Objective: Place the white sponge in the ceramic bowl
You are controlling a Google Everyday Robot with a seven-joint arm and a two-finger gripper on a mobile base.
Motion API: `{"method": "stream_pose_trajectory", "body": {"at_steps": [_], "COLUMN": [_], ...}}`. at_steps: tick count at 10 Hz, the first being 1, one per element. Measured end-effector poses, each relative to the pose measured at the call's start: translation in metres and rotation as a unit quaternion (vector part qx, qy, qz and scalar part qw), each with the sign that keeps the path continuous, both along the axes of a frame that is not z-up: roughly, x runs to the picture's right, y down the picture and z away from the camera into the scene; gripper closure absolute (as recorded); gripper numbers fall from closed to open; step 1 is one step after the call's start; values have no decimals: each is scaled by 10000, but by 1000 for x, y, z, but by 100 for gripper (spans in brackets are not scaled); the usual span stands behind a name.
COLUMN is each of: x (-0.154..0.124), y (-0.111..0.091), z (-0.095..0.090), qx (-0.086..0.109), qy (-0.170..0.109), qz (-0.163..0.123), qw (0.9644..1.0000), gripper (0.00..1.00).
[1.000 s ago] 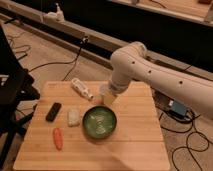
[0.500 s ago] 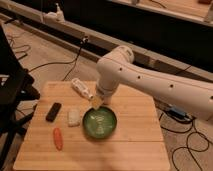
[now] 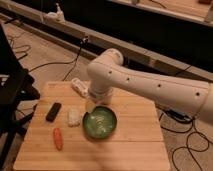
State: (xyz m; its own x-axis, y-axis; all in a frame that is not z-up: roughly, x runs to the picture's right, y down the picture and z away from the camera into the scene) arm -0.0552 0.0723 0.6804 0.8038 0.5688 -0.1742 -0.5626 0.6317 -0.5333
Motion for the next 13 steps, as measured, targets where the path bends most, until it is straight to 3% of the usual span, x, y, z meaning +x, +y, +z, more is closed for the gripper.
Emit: {"method": "stream_pose_trajectory", "body": {"at_steps": [4,7,9,10,13], "x": [-53,-94,-120,-128,-128], "y": [18,30,40,46,46], "z": [27,59,75,77,77], "qx": [6,-50,-229,-333,-362], "qy": [95,381,478,453,456], "qz": [-197,-239,-171,-139,-119], "qw": [9998,9990,9984,9983,9982], "gripper": [35,35,35,35,35]}}
